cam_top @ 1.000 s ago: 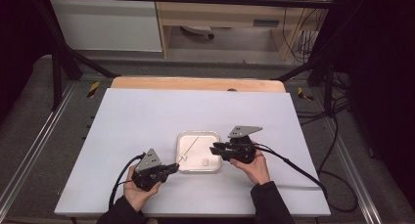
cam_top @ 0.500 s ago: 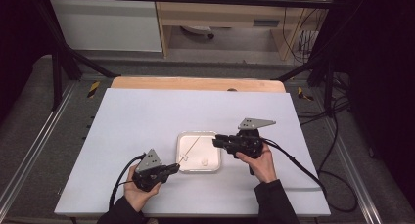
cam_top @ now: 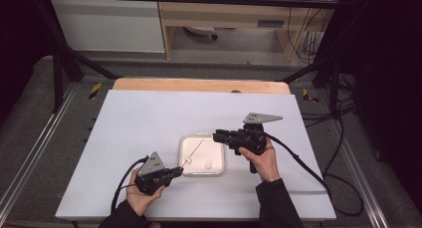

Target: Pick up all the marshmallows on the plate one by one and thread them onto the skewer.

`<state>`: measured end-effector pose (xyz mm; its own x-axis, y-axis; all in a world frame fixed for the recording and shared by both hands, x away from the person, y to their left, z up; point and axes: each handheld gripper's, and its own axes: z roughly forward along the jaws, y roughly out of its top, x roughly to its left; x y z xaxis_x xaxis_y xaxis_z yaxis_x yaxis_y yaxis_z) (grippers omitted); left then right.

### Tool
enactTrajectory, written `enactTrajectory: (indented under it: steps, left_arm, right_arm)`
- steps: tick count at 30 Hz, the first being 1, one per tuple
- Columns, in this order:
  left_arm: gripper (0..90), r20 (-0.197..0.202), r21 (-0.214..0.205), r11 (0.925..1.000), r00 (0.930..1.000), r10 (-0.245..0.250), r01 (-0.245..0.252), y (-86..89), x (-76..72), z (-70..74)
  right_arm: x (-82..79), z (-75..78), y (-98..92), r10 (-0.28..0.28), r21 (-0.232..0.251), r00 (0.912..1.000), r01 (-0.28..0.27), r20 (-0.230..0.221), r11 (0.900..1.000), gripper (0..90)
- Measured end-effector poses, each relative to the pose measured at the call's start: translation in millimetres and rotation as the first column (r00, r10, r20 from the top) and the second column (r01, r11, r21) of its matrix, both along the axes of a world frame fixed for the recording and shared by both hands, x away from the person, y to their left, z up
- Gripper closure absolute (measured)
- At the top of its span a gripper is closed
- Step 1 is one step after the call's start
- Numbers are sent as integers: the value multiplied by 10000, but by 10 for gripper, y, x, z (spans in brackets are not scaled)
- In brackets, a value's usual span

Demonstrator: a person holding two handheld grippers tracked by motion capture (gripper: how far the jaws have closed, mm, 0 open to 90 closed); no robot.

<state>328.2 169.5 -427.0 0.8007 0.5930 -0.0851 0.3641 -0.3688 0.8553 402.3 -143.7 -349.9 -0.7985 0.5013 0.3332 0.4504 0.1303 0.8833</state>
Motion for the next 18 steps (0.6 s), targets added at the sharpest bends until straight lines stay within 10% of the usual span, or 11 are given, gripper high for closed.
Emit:
enactTrajectory:
  steps: [18]
  left_arm:
    - [885, 83, 9, 10000, 9999, -78, 78, -6, -12, 13]
  right_arm:
    - [107, -44, 177, 518, 654, 9972, -483, -540, 9967, 748]
